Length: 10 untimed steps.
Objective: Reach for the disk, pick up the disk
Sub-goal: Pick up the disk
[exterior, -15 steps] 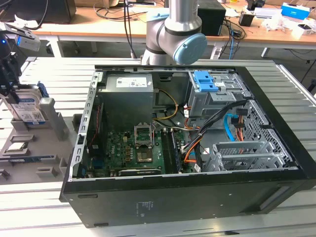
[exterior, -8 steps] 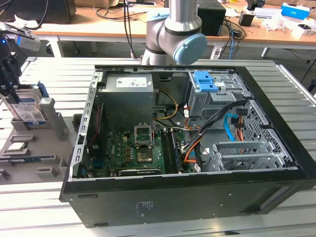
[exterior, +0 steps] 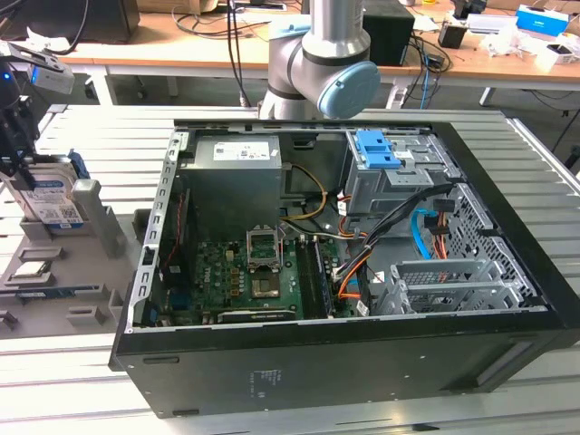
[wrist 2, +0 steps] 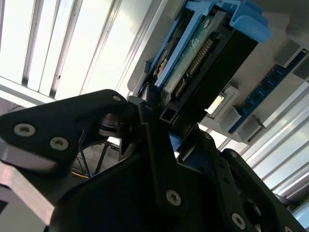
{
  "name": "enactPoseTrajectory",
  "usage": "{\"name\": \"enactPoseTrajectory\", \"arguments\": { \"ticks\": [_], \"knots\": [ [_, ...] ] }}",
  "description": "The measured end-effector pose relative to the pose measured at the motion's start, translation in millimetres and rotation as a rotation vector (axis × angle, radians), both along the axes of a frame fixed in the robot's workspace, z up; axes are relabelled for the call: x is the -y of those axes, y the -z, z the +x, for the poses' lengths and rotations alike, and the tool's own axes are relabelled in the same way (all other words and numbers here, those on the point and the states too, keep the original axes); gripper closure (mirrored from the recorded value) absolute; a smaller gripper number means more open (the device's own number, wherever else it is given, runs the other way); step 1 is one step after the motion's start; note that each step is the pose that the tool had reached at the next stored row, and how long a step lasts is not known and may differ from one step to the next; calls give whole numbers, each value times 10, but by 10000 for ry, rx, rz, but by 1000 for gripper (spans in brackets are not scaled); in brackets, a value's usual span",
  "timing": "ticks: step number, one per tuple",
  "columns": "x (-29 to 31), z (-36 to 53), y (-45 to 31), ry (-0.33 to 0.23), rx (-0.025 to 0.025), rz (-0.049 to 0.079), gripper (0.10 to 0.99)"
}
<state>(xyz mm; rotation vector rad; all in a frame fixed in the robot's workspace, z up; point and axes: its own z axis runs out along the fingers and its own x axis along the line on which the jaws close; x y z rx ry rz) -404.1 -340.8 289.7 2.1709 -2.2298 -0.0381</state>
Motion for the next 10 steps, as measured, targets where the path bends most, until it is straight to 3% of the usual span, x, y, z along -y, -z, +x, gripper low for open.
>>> {"name": "enactPoseTrajectory", "arguments": {
  "ticks": [4, 10],
  "knots": [
    [0, 0, -8, -1, 3, 0, 722],
    [-1, 2, -105, 0, 1, -1, 722]
  ]
}}
